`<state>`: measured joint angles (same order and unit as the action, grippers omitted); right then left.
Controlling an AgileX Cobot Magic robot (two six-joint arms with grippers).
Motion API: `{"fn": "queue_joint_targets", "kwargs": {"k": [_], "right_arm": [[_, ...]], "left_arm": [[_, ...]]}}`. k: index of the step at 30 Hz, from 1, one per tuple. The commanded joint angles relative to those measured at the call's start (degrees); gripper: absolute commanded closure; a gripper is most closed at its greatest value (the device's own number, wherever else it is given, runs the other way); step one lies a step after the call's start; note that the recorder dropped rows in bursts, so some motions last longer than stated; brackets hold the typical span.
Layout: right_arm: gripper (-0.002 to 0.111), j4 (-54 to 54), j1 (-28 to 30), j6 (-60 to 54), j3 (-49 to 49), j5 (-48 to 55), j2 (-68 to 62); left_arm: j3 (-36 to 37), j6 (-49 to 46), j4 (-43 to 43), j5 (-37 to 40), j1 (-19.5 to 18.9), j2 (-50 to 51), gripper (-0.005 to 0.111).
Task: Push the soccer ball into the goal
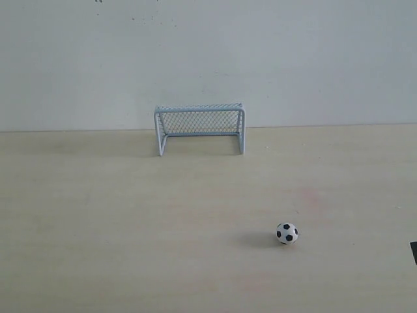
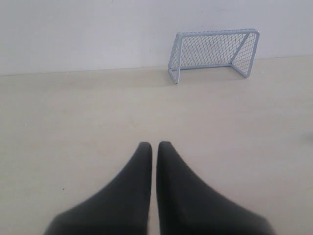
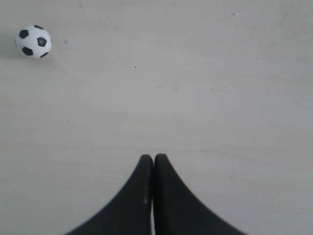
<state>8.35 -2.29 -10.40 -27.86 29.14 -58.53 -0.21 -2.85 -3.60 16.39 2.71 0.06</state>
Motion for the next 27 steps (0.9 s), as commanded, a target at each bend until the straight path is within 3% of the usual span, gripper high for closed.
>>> {"fn": "queue_joint_targets", "kwargs": {"k": [1, 16, 23, 25, 27], "right_arm": [[0.108, 0.1, 0.4, -0.4, -0.2, -0.6, -0.1], [0.108, 2.4, 0.4, 0.0, -0.2, -0.9, -0.1], [0.108, 2.4, 0.4, -0.5, -0.2, -5.9, -0.1], [0.108, 1.3, 0.4, -3.8, -0.2, -6.8, -0.1], [0.108, 1.1, 0.4, -14.5, -0.2, -8.8, -0.1]], "left_arm": [[0.2, -0.2, -0.4, 0.0, -0.3, -0.1, 0.102], [0.2, -0.2, -0.4, 0.0, -0.3, -0.1, 0.102], [0.2, -0.2, -0.4, 0.0, -0.3, -0.1, 0.102], [0.2, -0.2, -0.4, 0.0, -0.3, -0.1, 0.102], [0.2, -0.2, -0.4, 0.0, -0.3, -0.1, 0.102]]}}
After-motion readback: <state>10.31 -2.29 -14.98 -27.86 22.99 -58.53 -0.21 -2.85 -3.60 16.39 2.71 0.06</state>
